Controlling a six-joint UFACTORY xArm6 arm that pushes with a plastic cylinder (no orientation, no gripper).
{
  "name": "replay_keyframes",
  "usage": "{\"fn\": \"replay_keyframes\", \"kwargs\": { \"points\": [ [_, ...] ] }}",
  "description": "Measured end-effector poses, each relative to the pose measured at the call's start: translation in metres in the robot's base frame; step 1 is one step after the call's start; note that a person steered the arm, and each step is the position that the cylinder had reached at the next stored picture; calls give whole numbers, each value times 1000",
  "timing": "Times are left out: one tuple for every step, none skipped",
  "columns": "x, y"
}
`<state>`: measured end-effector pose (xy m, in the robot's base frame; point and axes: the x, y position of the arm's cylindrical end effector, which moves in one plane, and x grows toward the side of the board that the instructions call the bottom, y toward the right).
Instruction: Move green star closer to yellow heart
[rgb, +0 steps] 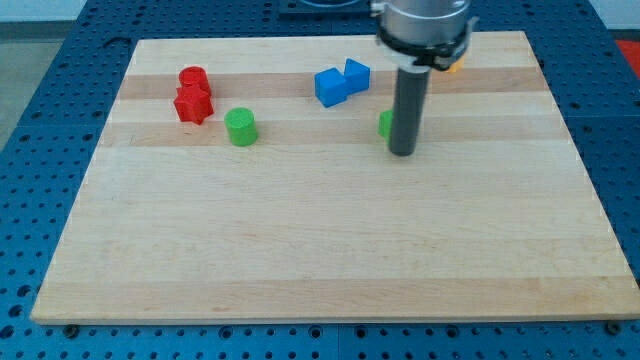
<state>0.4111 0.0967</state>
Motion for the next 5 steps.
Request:
{"fn": "replay_keyframes", "kwargs": {
  "points": [
    [-31, 12],
    [-16, 12],
    [-12, 3],
    [-29, -14],
    [-54, -12]
  ]
}}
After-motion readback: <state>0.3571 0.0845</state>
